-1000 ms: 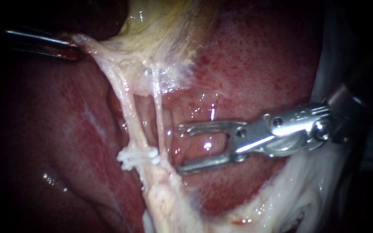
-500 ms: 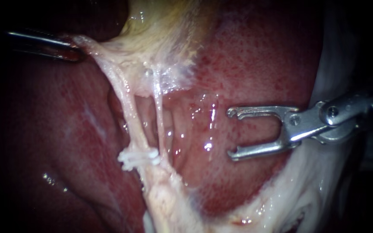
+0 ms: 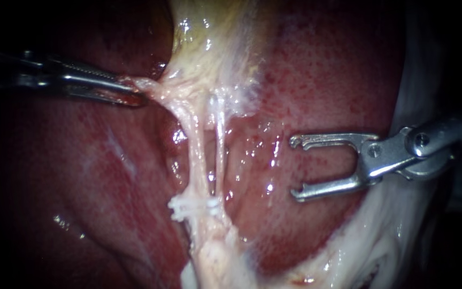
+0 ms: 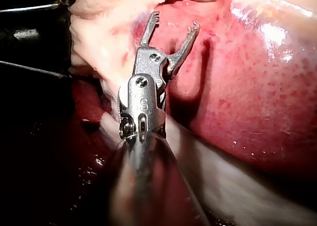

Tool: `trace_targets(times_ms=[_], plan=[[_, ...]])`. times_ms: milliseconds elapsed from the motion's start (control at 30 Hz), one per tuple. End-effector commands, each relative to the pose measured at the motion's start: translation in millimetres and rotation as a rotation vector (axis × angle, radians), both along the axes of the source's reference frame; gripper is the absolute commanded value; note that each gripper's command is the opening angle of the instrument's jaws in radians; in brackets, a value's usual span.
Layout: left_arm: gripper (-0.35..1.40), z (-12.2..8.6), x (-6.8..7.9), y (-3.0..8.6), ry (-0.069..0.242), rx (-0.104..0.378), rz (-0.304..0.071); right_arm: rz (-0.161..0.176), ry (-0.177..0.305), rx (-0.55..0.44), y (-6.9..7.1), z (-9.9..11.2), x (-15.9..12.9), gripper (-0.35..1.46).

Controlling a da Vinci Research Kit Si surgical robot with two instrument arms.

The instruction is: Going back second clip left tube

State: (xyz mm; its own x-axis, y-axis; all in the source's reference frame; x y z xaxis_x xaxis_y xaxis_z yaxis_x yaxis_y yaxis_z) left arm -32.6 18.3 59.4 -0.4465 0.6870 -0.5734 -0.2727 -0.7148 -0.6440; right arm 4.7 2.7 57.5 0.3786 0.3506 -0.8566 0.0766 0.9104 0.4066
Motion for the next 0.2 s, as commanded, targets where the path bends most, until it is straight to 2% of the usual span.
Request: trace_targets(times_ms=[33, 200], plan=[[-0.35, 0.0, 0.1, 0.1, 0.000, 0.001, 0.002, 0.000, 0.000, 0.000, 0.0, 0.0, 0.0, 0.50], [-0.35, -0.2, 0.2, 0.1, -0.001, 0.002, 0.002, 0.001, 0.000, 0.000, -0.3, -0.3, 0.3, 0.50]])
